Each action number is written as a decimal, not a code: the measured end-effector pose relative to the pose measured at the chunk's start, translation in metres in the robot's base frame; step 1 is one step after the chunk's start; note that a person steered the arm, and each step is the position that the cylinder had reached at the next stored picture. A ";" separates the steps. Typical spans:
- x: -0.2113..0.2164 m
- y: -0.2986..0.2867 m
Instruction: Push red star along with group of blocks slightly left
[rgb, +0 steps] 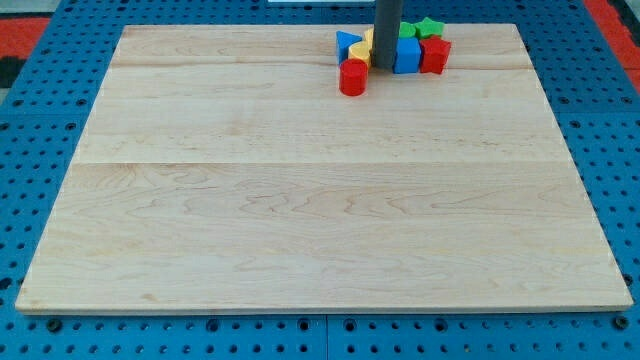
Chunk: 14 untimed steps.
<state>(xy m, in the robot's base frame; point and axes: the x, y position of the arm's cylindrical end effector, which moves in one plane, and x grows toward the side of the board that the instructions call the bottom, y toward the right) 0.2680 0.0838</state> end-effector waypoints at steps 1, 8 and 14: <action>0.000 0.025; 0.003 0.190; -0.021 0.006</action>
<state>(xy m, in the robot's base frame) 0.2469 0.0901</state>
